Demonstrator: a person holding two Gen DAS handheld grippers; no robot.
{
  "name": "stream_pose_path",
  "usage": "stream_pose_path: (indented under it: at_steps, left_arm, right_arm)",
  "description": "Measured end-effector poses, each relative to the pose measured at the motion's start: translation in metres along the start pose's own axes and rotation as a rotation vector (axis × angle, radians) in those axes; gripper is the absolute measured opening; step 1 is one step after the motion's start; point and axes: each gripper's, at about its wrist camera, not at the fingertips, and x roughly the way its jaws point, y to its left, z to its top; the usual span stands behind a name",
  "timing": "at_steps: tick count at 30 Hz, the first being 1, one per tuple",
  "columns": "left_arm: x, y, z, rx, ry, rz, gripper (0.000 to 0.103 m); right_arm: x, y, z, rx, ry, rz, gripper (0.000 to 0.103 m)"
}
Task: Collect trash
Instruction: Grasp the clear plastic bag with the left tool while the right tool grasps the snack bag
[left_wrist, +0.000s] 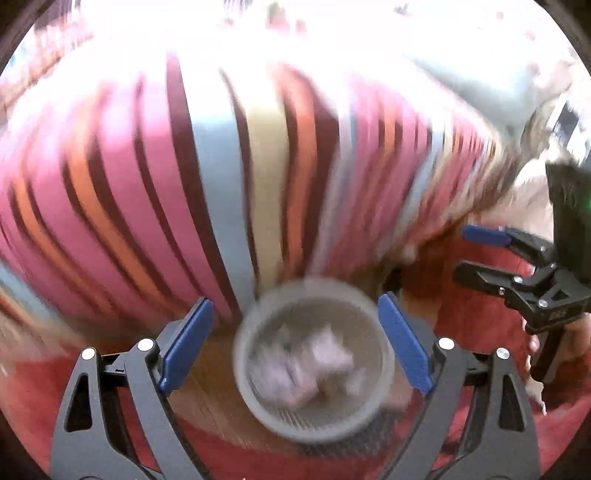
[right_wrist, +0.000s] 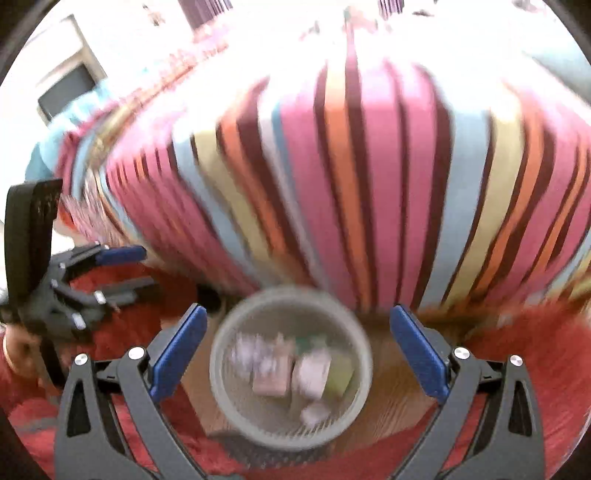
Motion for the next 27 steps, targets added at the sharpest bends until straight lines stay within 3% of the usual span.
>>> stream_pose_path:
  at_steps: [3,6,10,14,18,24,27]
  left_arm:
    - [-0.022,0.021,0.073,0.098,-0.145,0.125,0.088]
    - [-0.01,0.053,0.149,0.147,-0.241,0.294,0.088]
    - [0.049,0.1,0.26,0.15,-0.221,0.385,0.088]
    - [0.113,0.132,0.339,0.165,-0.173,0.411,0.088]
    - [0.153,0.142,0.381,0.219,-0.158,0.411,0.088]
    - [0.195,0.145,0.423,0.327,-0.141,0.394,0.088]
    - [0.215,0.145,0.435,0.386,-0.105,0.443,0.088]
  right_arm:
    - [-0.013,-0.017,0.054,-0.032,-0.137,-0.053,0.095]
    - [0.001,-0.044,0.13,-0.106,-0.263,-0.192,0.095]
    - [0.057,-0.09,0.221,-0.104,-0.252,-0.269,0.095]
    - [0.13,-0.12,0.288,-0.165,-0.16,-0.362,0.095]
    - [0.176,-0.133,0.323,-0.196,-0.109,-0.404,0.095]
    - [0.207,-0.137,0.355,-0.26,-0.087,-0.42,0.095]
    - [0.219,-0.138,0.366,-0.278,-0.077,-0.432,0.095]
